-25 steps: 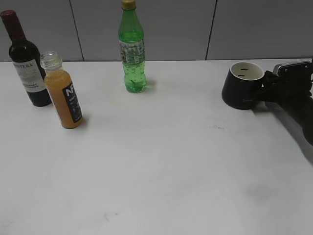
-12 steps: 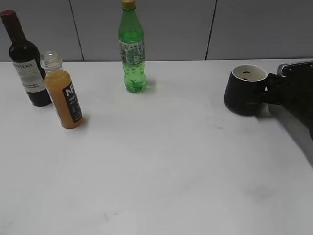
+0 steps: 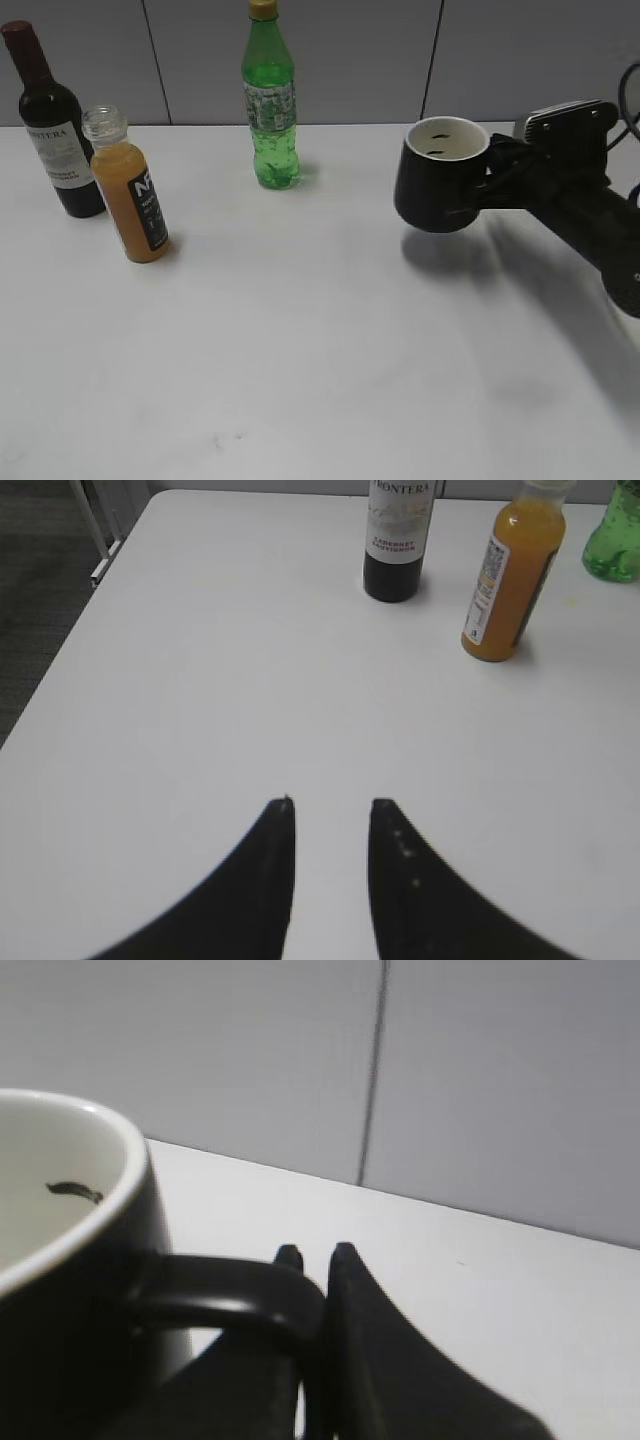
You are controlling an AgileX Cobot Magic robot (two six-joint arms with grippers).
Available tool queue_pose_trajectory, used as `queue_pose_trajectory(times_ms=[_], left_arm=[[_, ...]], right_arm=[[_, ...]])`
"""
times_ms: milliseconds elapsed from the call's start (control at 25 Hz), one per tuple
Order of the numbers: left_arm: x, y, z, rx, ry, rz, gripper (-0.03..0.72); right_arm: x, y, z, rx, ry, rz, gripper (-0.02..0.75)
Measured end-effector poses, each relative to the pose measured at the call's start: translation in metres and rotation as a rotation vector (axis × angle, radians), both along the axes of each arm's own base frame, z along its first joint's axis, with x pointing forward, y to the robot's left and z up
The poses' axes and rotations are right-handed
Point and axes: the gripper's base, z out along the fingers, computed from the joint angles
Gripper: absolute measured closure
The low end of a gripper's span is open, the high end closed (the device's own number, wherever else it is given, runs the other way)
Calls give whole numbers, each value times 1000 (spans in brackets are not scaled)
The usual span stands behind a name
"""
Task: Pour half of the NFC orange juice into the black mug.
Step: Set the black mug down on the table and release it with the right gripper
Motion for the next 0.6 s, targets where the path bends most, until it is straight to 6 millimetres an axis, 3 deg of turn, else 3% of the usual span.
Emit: queue_pose_trajectory(times_ms=[360,600], left_arm=[[0,0,0,0,0,0,486],[0,0,0,0,0,0,486]], right_arm=[[-54,104,4,18,27,207,700],[-79,141,0,-5,35,267,700]])
